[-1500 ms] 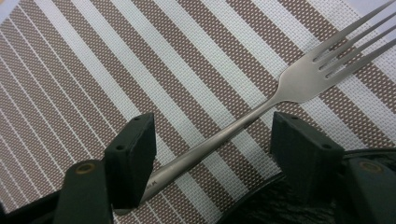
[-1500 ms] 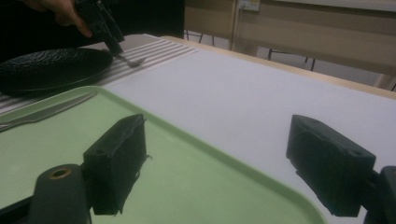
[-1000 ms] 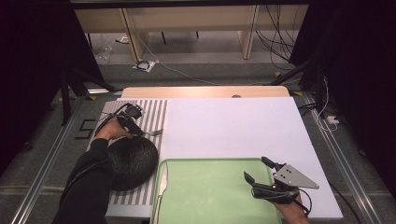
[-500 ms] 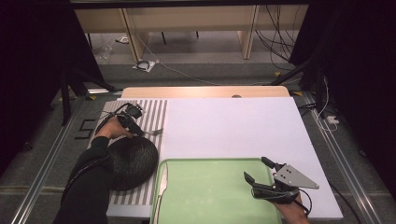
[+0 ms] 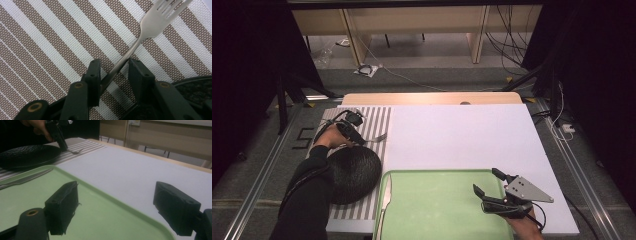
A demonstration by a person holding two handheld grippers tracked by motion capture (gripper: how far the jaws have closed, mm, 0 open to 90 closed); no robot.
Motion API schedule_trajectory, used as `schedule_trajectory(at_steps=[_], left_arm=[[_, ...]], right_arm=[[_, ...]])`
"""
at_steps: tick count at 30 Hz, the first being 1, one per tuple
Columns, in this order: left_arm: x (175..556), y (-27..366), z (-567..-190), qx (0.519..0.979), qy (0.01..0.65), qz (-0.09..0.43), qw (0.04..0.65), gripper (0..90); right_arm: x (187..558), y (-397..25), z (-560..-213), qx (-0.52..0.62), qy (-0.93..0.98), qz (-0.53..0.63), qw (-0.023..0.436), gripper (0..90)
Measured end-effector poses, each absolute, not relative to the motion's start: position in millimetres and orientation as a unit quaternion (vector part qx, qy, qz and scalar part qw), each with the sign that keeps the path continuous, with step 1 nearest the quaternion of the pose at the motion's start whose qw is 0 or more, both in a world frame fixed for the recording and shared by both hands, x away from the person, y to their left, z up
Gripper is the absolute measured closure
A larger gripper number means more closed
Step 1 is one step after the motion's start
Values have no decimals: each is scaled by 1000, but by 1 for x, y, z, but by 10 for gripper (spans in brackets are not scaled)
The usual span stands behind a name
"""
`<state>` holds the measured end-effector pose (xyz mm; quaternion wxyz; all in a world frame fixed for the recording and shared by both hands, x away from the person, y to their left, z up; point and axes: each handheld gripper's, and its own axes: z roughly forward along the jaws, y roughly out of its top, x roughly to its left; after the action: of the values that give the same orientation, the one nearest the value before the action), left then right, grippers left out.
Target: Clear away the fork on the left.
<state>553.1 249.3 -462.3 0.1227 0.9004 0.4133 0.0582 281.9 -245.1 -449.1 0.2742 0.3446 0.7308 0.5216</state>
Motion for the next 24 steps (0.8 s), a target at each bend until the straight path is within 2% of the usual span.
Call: schedule_trajectory(at_steps=[17, 24], left_arm=[[552, 242, -461, 914, 386, 53, 111, 827], [550, 241, -461, 914, 386, 59, 113, 837]], right_arm=[[282, -245, -450, 347, 733, 520, 267, 210], [283, -245, -450, 346, 736, 517, 268, 210]])
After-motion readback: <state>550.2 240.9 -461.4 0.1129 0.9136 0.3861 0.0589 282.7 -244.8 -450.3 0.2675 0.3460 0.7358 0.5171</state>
